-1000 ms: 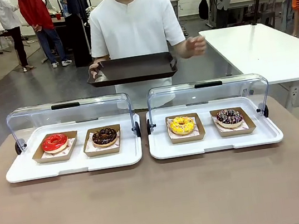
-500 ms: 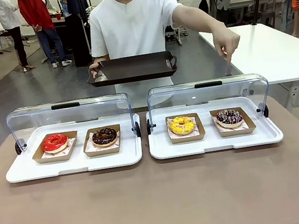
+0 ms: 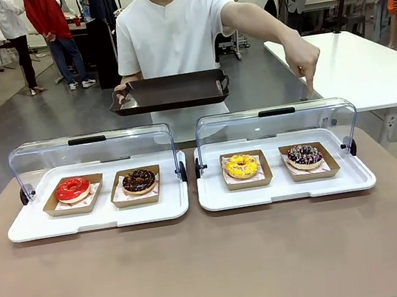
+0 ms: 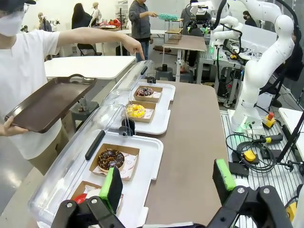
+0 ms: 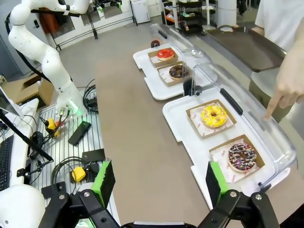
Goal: Provide the desired donut to the person.
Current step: Pick up and lift the Paper togo box containing the Donut pointed at by the person.
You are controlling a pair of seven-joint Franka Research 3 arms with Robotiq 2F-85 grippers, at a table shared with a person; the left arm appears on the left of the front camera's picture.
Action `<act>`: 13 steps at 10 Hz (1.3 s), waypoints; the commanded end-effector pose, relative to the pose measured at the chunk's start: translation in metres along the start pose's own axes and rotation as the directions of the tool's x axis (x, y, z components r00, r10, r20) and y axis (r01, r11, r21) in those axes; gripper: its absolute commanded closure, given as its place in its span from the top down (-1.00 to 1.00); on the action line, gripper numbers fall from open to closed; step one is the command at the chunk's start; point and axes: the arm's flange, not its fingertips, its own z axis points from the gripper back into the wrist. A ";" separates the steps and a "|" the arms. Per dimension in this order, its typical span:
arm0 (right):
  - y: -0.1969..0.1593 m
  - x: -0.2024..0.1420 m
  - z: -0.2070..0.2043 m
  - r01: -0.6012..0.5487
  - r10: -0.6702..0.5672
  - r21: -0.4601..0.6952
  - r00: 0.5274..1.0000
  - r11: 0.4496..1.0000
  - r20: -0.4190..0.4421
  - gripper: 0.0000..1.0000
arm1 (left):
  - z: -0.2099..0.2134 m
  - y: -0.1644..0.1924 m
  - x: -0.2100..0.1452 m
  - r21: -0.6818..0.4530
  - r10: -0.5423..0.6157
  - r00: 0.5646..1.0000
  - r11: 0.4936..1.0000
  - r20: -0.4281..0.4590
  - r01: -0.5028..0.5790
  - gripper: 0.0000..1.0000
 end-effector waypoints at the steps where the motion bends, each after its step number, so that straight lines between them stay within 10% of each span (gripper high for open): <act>1: -0.001 0.000 0.000 -0.003 0.003 0.005 1.000 1.000 0.008 1.00 | 0.001 -0.001 0.000 -0.001 -0.003 1.000 1.000 0.006 0.003 1.00; 13: -0.001 0.000 0.000 -0.003 0.003 0.005 1.000 1.000 0.008 1.00 | 0.001 -0.001 0.000 -0.001 -0.003 1.000 1.000 0.006 0.003 1.00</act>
